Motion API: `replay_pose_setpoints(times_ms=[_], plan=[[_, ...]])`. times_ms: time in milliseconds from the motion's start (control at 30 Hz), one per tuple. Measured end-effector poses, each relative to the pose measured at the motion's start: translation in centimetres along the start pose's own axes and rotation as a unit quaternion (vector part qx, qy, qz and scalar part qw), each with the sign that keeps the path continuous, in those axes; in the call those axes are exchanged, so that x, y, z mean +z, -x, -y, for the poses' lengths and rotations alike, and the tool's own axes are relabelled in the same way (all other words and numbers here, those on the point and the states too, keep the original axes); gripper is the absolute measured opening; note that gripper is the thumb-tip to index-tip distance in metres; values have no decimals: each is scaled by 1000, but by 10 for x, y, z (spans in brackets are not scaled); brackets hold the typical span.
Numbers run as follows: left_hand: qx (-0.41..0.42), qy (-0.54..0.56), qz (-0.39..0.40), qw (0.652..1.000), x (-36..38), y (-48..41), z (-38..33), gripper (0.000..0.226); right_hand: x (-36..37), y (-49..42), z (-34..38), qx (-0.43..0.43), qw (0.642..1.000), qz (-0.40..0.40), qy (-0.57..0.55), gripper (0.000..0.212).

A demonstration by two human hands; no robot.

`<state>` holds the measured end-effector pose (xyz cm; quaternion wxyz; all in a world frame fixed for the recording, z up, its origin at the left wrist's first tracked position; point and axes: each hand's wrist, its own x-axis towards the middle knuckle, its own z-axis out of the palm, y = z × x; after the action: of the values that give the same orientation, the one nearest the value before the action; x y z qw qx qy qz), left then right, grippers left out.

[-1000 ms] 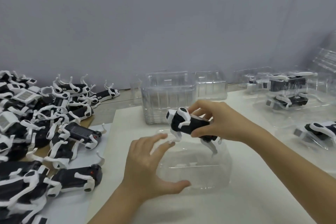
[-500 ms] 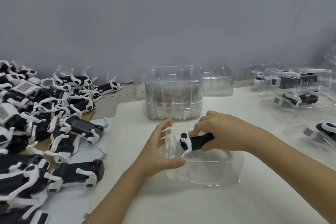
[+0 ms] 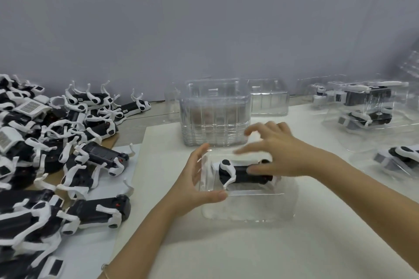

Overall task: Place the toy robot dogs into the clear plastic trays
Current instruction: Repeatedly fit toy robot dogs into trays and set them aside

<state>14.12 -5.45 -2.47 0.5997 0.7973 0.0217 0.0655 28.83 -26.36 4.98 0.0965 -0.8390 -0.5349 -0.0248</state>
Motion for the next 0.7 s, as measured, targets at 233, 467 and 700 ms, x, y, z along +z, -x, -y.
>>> replay_pose_setpoints(times_ms=[233, 467, 700], plan=[[-136, 135, -90, 977, 20, 0, -36, 32, 27, 49, 9, 313, 791, -9, -525, 64], [111, 88, -243, 960, 35, 4, -66, 86, 16, 34, 36, 186, 728, -215, -624, 76], [101, 51, -263, 958, 35, 11, -57, 73, 25, 26, 47, 164, 755, -249, -584, 70]])
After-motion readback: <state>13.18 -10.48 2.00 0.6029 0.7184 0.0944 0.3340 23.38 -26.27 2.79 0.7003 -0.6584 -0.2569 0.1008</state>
